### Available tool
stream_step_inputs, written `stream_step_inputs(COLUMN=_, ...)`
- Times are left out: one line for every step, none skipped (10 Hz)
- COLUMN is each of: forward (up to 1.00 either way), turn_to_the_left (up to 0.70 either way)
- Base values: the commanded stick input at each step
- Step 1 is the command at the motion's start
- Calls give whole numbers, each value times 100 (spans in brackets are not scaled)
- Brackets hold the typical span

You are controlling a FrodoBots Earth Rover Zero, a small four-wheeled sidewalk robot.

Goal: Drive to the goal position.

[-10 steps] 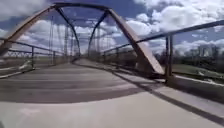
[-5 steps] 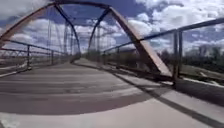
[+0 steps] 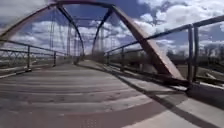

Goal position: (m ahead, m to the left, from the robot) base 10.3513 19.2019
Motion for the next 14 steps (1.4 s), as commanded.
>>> stream_step_inputs(forward=70, turn_to_the_left=0)
stream_step_inputs(forward=70, turn_to_the_left=0)
stream_step_inputs(forward=70, turn_to_the_left=0)
stream_step_inputs(forward=70, turn_to_the_left=0)
stream_step_inputs(forward=70, turn_to_the_left=0)
stream_step_inputs(forward=70, turn_to_the_left=0)
stream_step_inputs(forward=70, turn_to_the_left=0)
stream_step_inputs(forward=70, turn_to_the_left=0)
stream_step_inputs(forward=70, turn_to_the_left=0)
stream_step_inputs(forward=70, turn_to_the_left=0)
stream_step_inputs(forward=70, turn_to_the_left=0)
stream_step_inputs(forward=70, turn_to_the_left=0)
stream_step_inputs(forward=70, turn_to_the_left=0)
stream_step_inputs(forward=70, turn_to_the_left=0)
